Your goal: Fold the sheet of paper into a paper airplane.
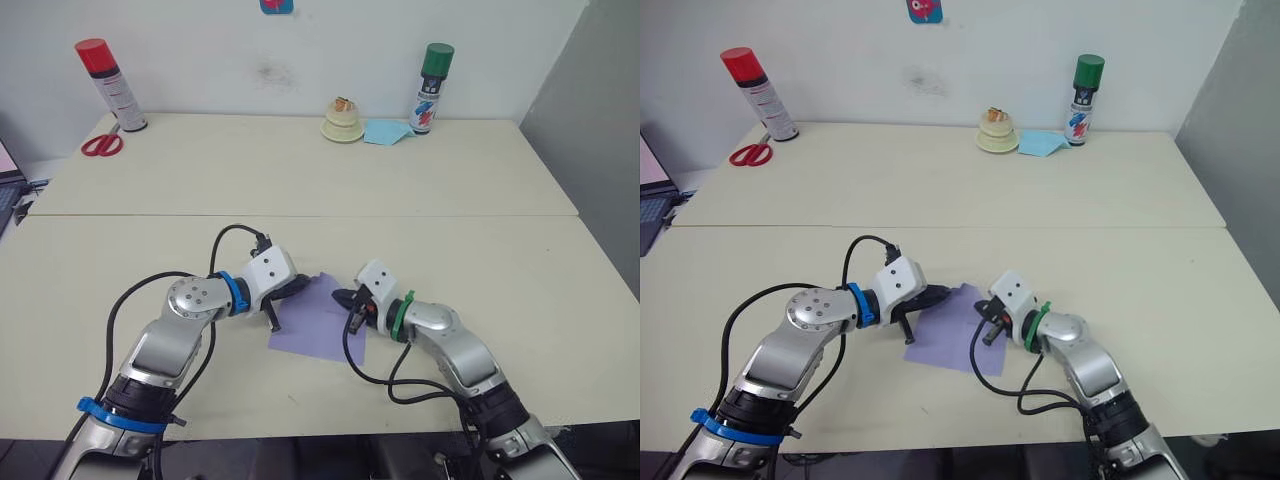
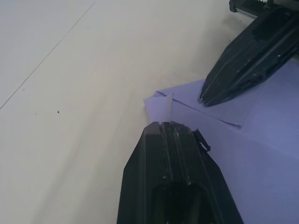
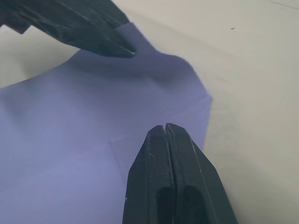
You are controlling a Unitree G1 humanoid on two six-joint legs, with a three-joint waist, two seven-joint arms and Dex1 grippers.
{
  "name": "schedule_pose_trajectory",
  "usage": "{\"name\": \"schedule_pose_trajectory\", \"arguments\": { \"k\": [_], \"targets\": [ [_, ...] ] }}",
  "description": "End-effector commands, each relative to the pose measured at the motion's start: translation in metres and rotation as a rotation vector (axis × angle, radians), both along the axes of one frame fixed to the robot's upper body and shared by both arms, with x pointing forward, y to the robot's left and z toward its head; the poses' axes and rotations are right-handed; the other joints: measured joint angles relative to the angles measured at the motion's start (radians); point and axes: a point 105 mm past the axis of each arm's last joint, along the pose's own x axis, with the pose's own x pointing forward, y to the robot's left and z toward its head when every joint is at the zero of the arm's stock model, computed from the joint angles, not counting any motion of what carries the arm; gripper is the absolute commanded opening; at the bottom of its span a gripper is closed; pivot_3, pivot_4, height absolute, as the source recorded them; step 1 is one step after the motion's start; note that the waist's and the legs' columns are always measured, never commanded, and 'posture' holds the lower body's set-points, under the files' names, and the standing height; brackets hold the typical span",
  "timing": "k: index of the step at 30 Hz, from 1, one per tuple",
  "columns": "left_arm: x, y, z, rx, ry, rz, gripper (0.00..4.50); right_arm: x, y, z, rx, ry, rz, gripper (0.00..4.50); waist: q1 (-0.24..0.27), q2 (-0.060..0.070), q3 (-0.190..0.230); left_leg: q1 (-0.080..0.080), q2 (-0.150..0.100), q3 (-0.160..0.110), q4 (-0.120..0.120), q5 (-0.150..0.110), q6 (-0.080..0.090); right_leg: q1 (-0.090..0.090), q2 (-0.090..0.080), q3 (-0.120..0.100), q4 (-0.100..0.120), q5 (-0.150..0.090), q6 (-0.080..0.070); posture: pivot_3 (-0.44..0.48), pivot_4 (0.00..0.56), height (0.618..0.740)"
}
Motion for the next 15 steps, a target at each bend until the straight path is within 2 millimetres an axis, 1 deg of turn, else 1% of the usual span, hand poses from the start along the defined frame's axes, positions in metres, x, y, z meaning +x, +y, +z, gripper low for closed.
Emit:
{"name": "schedule_pose_trajectory", "arguments": {
  "k": [1, 6, 10, 15],
  "targets": [
    [-0.004, -0.003, 0.009, 0.007, -0.046, -0.029, 0.01, -0.011, 0.003, -0.003, -0.011, 0.017, 0.036, 0.0, 0.0, 0.0, 0.0, 0.0, 0.0, 0.0, 0.0, 0.0, 0.0, 0.0, 0.0, 0.0, 0.0, 0.0, 0.0, 0.0, 0.15, 0.737],
    [-0.01, -0.007, 0.004, 0.041, -0.063, -0.079, 0.01, -0.009, 0.0, -0.01, -0.031, 0.022, 0.013, 0.0, 0.0, 0.0, 0.0, 0.001, 0.0, 0.001, 0.0, 0.0, 0.0, 0.0, 0.0, 0.0, 0.002, 0.0, 0.0, 0.0, 0.15, 0.737],
    [-0.017, -0.013, -0.005, 0.106, -0.08, -0.144, 0.01, -0.004, -0.003, -0.013, -0.035, 0.027, -0.009, 0.0, 0.0, 0.0, 0.0, 0.002, 0.0, 0.001, 0.0, 0.0, 0.0, 0.001, 0.0, 0.0, 0.002, 0.0, 0.0, 0.0, 0.15, 0.737],
    [-0.021, -0.016, -0.016, 0.171, -0.084, -0.182, 0.01, -0.003, -0.003, -0.013, -0.032, 0.031, -0.016, 0.0, 0.0, 0.0, 0.0, 0.002, 0.0, 0.001, 0.001, 0.0, 0.0, 0.001, 0.0, 0.0, 0.003, 0.0, 0.0, 0.0, 0.15, 0.737]
  ]
}}
